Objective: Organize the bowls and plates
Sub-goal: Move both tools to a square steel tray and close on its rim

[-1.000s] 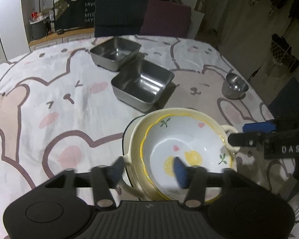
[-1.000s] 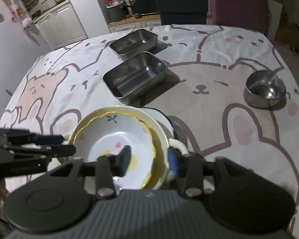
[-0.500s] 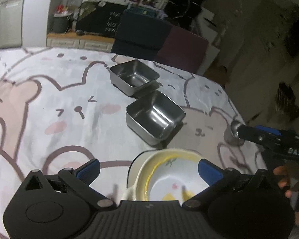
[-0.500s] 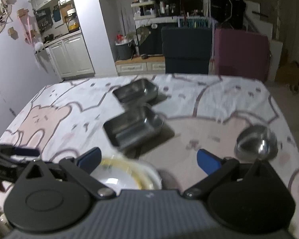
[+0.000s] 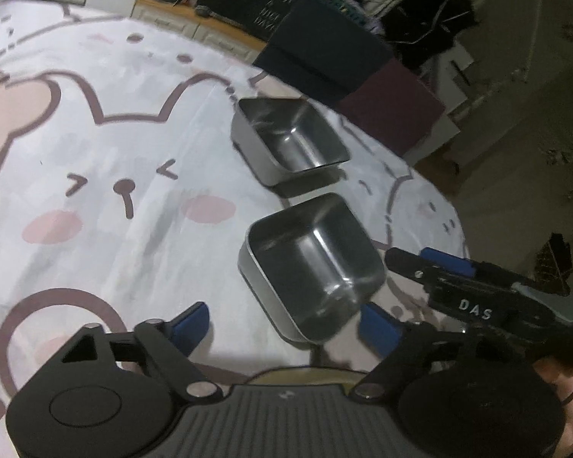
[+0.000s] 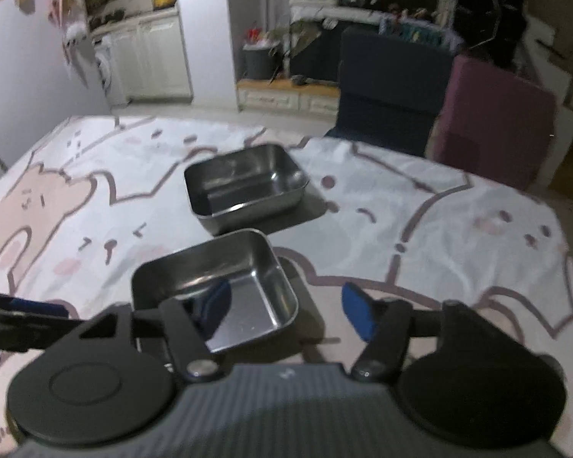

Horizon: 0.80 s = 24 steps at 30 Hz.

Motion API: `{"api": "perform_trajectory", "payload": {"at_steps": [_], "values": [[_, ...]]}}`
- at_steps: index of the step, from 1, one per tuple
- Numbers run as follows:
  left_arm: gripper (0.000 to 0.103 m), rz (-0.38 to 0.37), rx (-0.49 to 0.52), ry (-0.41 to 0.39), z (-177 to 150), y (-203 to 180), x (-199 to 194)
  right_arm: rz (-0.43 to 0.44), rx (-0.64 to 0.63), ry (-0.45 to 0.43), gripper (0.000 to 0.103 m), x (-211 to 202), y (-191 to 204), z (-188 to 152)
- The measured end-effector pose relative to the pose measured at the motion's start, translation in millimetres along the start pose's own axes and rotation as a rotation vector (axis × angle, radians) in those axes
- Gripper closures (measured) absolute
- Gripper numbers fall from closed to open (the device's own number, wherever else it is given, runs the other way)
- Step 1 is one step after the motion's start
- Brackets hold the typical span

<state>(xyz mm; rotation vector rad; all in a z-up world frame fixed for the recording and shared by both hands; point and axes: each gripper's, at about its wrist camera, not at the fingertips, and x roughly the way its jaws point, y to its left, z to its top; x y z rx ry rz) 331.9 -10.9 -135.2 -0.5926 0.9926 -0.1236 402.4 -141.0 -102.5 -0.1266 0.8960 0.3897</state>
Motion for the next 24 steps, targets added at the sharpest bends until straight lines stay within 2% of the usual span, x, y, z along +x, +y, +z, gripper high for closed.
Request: {"api": "perform_trajectory", "payload": {"at_steps": [3,8,10,11,12,14,18,24], "values": [[0.030,0.005,-0.027,0.028,3,7,14,0.033,-0.016,0.043,0.040,22,1,2],[0.053,-0.017,-0.065,0.052,8,15,31,0.040,-0.029,0.076,0.049,46,-1,3],[0.062,-0.018,-0.062,0.059,9,16,36,0.044,-0.017,0.073,0.054,52,-2,4],[0.070,-0.019,-0.062,0.062,8,16,38,0.049,-0.012,0.074,0.060,55,-2,4],[0.074,-0.023,-0.065,0.066,8,17,39,0.056,-0.009,0.079,0.066,57,-2,3],[0.083,-0.041,-0.072,0.065,9,17,40,0.044,-0.014,0.081,0.070,57,0,2],[0.084,0.002,-0.026,0.043,9,13,36,0.039,0.009,0.086,0.092,56,-5,1],[0.084,0.007,-0.013,-0.021,18,13,13,0.087,0.035,0.074,0.096,40,-2,-2]]}}
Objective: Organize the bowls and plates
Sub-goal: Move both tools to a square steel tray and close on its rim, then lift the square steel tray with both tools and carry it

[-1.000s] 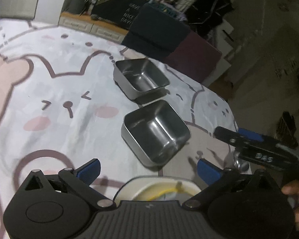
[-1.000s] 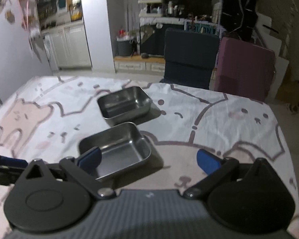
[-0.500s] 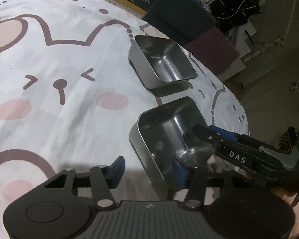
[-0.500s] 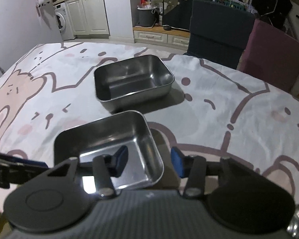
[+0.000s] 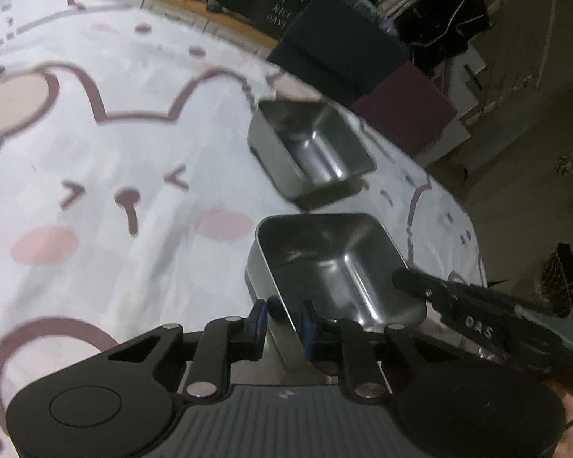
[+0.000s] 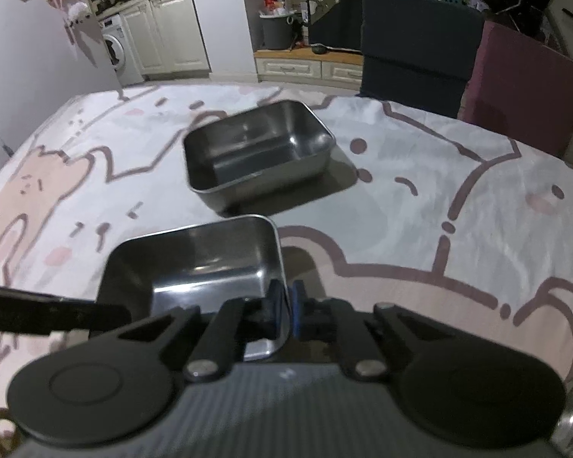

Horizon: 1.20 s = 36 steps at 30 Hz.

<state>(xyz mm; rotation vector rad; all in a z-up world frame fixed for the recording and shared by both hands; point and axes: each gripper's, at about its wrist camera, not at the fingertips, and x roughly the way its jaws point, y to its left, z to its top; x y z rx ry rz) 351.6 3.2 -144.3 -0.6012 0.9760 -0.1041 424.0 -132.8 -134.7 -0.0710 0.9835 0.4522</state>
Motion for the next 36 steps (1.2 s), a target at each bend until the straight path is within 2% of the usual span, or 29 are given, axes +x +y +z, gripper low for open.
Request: {"api": "perform_trajectory", "payload": {"at_steps": [8,14,23,31,36], "values": [[0.084,-0.002,0.059,-0.096,9,4,-58,0.078,0.041,-0.113,0.096,-51,24,4],[0.084,0.018,0.087,-0.165,7,18,-108,0.128,0.029,-0.183,0.095,-86,64,5],[0.084,0.063,0.119,-0.214,3,54,-168,0.196,0.008,-0.203,0.093,-104,127,0],[0.084,0.097,0.177,-0.183,-6,91,-200,0.246,0.013,-0.195,0.091,-108,175,-13],[0.084,0.175,0.200,-0.121,-18,114,-199,0.244,-0.023,-0.147,0.090,-97,204,-30]]}}
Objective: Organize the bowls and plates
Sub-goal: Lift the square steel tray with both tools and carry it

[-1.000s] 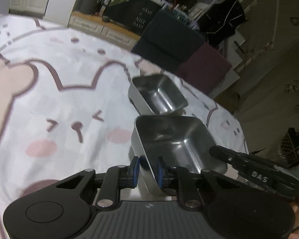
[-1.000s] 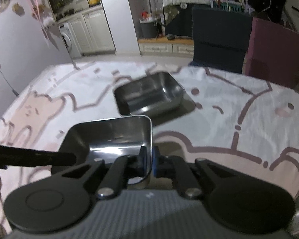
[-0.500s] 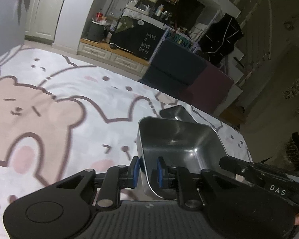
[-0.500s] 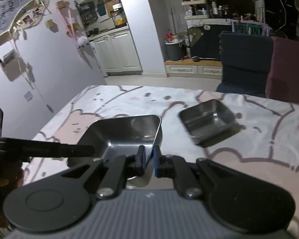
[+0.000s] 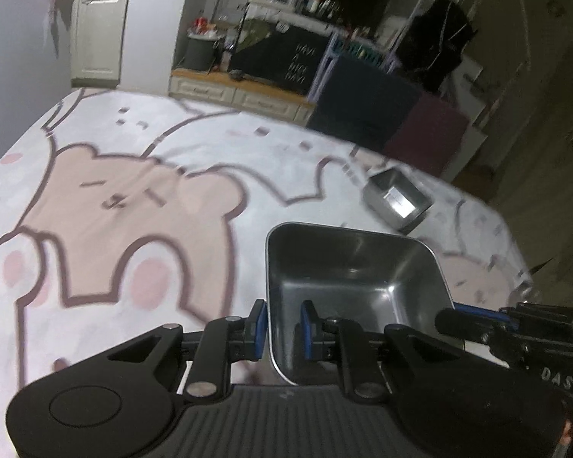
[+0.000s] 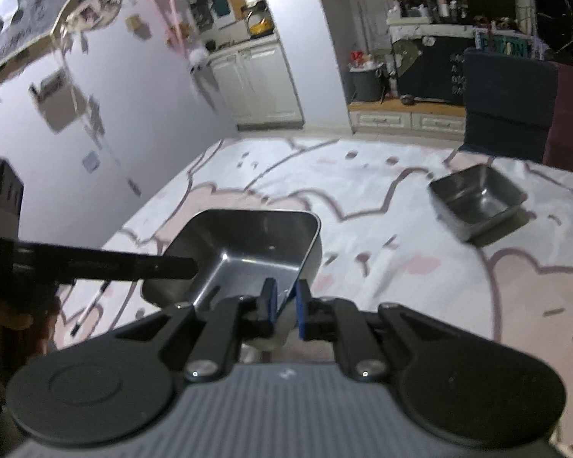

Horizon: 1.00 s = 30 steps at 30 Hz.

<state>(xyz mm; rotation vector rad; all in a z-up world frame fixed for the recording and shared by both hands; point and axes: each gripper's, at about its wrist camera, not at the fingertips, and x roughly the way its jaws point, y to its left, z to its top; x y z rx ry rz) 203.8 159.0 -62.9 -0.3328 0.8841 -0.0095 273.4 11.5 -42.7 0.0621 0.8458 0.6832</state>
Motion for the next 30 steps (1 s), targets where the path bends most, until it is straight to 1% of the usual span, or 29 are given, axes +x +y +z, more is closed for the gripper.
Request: {"api": "perform_trajectory", "payload": {"at_steps": [3,8,17,20,23,26,30], "values": [[0.084,0.036,0.010,0.037,-6,10,6,0.001,-0.013,0.049,0.089,13,16,-12],[0.084,0.075,0.005,0.097,-16,26,15,-0.007,-0.020,0.127,0.089,34,31,-26],[0.083,0.125,-0.029,0.169,-20,45,30,-0.006,0.005,0.241,0.089,66,41,-31],[0.083,0.133,-0.024,0.186,-19,45,36,-0.010,0.014,0.267,0.089,74,42,-35],[0.079,0.142,-0.006,0.218,-19,43,44,-0.017,0.018,0.290,0.088,81,43,-37],[0.079,0.155,0.014,0.246,-21,41,50,-0.023,0.011,0.308,0.087,83,43,-40],[0.079,0.158,0.025,0.252,-21,39,54,-0.031,0.003,0.326,0.087,84,44,-42]]}}
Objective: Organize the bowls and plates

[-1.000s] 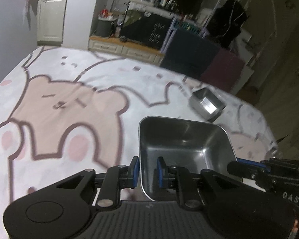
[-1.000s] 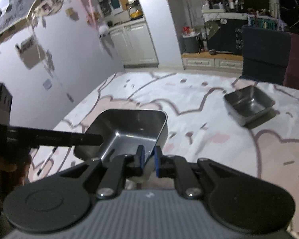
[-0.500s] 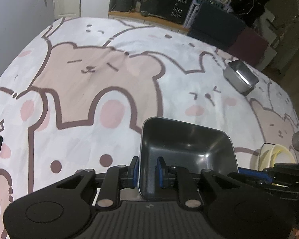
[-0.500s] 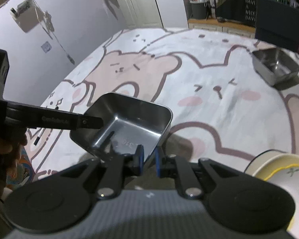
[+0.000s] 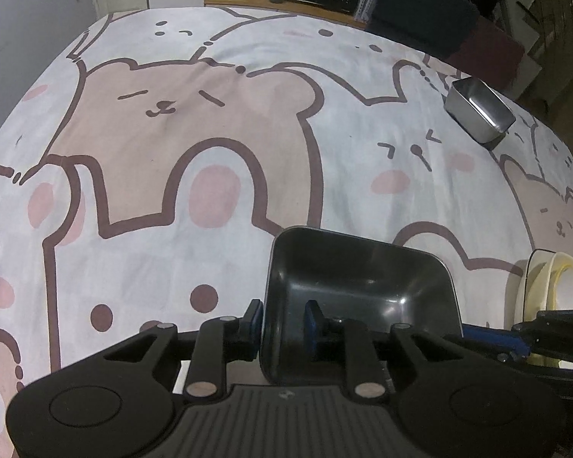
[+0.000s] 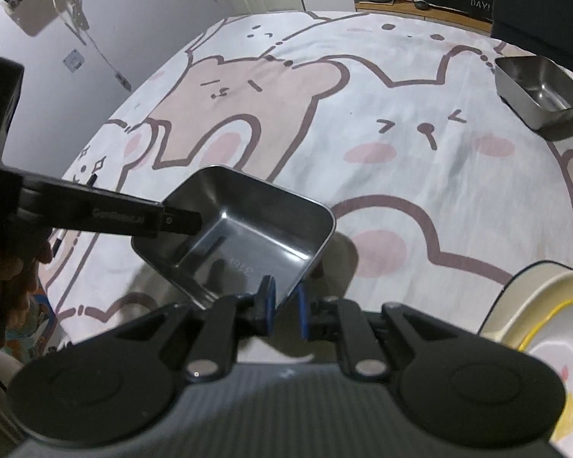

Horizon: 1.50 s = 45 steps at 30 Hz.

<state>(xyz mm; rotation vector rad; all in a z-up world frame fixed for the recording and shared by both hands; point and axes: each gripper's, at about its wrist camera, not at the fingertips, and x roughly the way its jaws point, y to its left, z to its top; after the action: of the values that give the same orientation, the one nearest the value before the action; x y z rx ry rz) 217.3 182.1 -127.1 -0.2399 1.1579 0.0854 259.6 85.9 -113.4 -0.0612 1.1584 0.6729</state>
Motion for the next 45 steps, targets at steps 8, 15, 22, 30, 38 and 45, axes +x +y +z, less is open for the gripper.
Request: {"api": "perform_trajectory", "payload": {"at_steps": [8,15,22,30,38,45], "values": [[0.074,-0.007,0.001,0.010,1,0,4,-0.012,-0.003,0.021,0.085,7,1,0],[0.073,-0.011,-0.002,0.039,-1,2,6,0.003,-0.004,0.044,0.084,10,2,-1],[0.059,0.000,0.001,0.073,-6,6,7,0.004,0.009,0.056,0.069,13,-1,-2],[0.002,0.016,0.014,0.039,-14,9,-11,0.012,-0.062,0.035,0.010,1,4,-10],[0.000,-0.007,0.023,-0.089,-15,-4,-44,-0.027,-0.140,-0.059,0.001,-42,-4,-23],[0.000,-0.075,0.061,-0.179,-2,-39,-66,-0.097,-0.148,-0.187,0.000,-91,-40,-25]]}}
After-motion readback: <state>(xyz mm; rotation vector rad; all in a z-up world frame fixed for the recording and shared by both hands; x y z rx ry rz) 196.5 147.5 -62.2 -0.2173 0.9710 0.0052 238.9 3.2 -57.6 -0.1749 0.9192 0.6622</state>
